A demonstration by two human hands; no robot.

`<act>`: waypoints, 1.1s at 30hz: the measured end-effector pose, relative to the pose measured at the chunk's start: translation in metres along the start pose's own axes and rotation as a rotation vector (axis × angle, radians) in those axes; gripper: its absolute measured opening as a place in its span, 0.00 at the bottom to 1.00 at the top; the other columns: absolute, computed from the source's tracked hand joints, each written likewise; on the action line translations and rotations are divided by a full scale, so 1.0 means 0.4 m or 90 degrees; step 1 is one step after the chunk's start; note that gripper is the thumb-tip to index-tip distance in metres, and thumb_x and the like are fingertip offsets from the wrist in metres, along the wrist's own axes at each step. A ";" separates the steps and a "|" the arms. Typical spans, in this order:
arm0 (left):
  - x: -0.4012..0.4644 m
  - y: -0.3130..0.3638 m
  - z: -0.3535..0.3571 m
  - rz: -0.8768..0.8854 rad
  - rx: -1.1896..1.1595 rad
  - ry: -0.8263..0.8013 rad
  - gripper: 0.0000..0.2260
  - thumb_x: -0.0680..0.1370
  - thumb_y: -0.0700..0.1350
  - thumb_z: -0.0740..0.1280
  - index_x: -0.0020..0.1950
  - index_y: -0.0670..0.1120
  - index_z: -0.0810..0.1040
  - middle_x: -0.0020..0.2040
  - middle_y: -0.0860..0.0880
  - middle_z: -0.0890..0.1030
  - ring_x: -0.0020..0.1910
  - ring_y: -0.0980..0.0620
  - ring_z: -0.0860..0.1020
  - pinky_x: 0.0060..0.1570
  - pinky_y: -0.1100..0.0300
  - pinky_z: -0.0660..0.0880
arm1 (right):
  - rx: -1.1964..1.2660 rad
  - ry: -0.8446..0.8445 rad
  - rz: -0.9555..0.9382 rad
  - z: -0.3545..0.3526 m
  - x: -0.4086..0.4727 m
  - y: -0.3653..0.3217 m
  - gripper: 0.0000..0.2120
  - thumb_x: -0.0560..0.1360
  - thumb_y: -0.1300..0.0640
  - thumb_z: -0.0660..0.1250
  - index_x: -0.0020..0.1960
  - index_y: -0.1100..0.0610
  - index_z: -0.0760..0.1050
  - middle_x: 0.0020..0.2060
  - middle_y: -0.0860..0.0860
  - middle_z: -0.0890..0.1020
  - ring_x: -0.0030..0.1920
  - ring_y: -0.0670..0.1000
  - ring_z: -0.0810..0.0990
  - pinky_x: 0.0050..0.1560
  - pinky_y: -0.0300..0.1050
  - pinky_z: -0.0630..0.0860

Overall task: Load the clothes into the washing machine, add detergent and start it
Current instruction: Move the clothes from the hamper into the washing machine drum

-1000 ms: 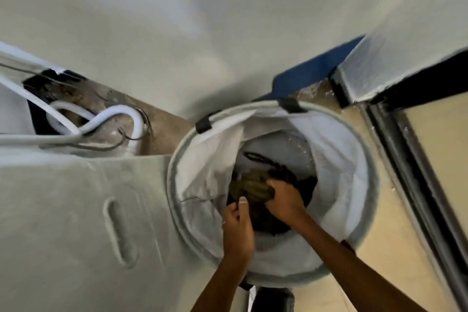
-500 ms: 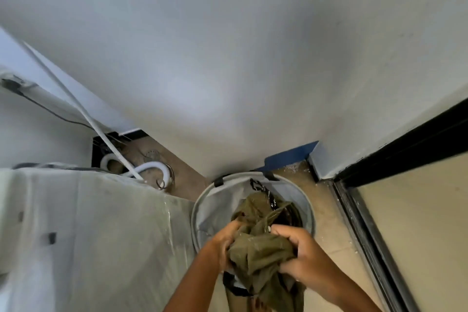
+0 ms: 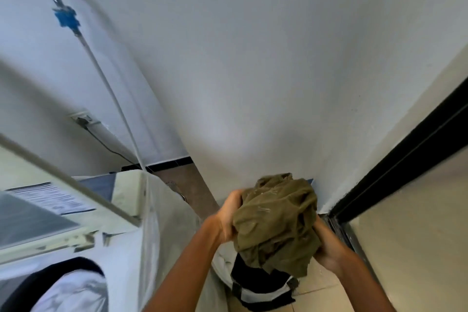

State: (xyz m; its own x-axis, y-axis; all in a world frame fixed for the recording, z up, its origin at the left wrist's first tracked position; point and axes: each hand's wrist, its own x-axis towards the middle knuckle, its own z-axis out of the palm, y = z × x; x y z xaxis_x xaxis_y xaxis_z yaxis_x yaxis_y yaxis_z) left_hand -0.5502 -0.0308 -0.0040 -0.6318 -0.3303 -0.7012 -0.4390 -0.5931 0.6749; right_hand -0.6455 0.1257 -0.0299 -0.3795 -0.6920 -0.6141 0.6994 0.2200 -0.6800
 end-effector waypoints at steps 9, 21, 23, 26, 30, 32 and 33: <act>-0.232 0.120 -0.114 0.247 0.186 0.133 0.11 0.83 0.47 0.55 0.43 0.52 0.73 0.39 0.52 0.75 0.41 0.54 0.74 0.38 0.65 0.73 | 0.040 0.046 -0.229 0.191 -0.105 -0.059 0.11 0.78 0.56 0.60 0.41 0.57 0.78 0.28 0.50 0.82 0.28 0.50 0.81 0.28 0.41 0.77; -0.740 0.048 -0.394 0.497 0.198 0.115 0.15 0.81 0.55 0.56 0.60 0.53 0.76 0.57 0.53 0.80 0.56 0.55 0.79 0.55 0.65 0.74 | -0.133 0.077 -0.374 0.655 -0.373 0.065 0.07 0.73 0.53 0.70 0.45 0.57 0.79 0.41 0.57 0.84 0.44 0.57 0.82 0.48 0.50 0.79; -0.810 0.015 -0.456 0.517 0.233 0.136 0.14 0.80 0.55 0.58 0.62 0.53 0.74 0.56 0.55 0.79 0.54 0.57 0.78 0.50 0.69 0.74 | -0.139 0.069 -0.371 0.721 -0.409 0.114 0.08 0.72 0.52 0.71 0.45 0.57 0.80 0.42 0.58 0.84 0.45 0.58 0.82 0.50 0.52 0.79; -0.904 -0.033 -0.541 0.581 0.263 0.230 0.19 0.79 0.51 0.62 0.69 0.54 0.65 0.62 0.53 0.72 0.56 0.58 0.75 0.46 0.73 0.73 | -0.159 0.057 -0.374 0.807 -0.460 0.174 0.12 0.68 0.49 0.74 0.46 0.56 0.81 0.43 0.56 0.85 0.47 0.57 0.83 0.52 0.52 0.80; -1.021 -0.087 -0.631 0.729 0.246 0.337 0.23 0.72 0.54 0.66 0.66 0.57 0.65 0.64 0.54 0.71 0.60 0.56 0.72 0.54 0.68 0.69 | -0.211 0.026 -0.352 0.903 -0.518 0.218 0.20 0.63 0.47 0.77 0.51 0.54 0.81 0.44 0.53 0.86 0.46 0.55 0.84 0.51 0.50 0.80; -1.059 -0.100 -0.652 0.727 0.287 0.307 0.24 0.70 0.57 0.66 0.65 0.59 0.66 0.64 0.56 0.71 0.61 0.61 0.71 0.56 0.67 0.69 | -0.237 -0.026 -0.315 0.948 -0.540 0.221 0.21 0.64 0.52 0.77 0.54 0.57 0.79 0.47 0.57 0.85 0.47 0.56 0.84 0.52 0.51 0.80; -1.075 -0.109 -0.668 0.716 0.312 0.285 0.25 0.69 0.60 0.67 0.65 0.60 0.66 0.65 0.56 0.71 0.62 0.62 0.71 0.59 0.66 0.70 | -0.245 -0.057 -0.299 0.979 -0.556 0.226 0.19 0.65 0.56 0.77 0.54 0.59 0.79 0.48 0.59 0.84 0.47 0.57 0.84 0.52 0.51 0.80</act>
State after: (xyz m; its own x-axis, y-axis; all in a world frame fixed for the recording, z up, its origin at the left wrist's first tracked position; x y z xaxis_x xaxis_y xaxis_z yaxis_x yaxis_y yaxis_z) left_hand -0.0886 -0.0592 0.2065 -0.5792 -0.7376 0.3471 -0.0589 0.4626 0.8846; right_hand -0.2608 0.0303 0.2018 -0.5300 -0.8268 -0.1884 0.1943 0.0978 -0.9761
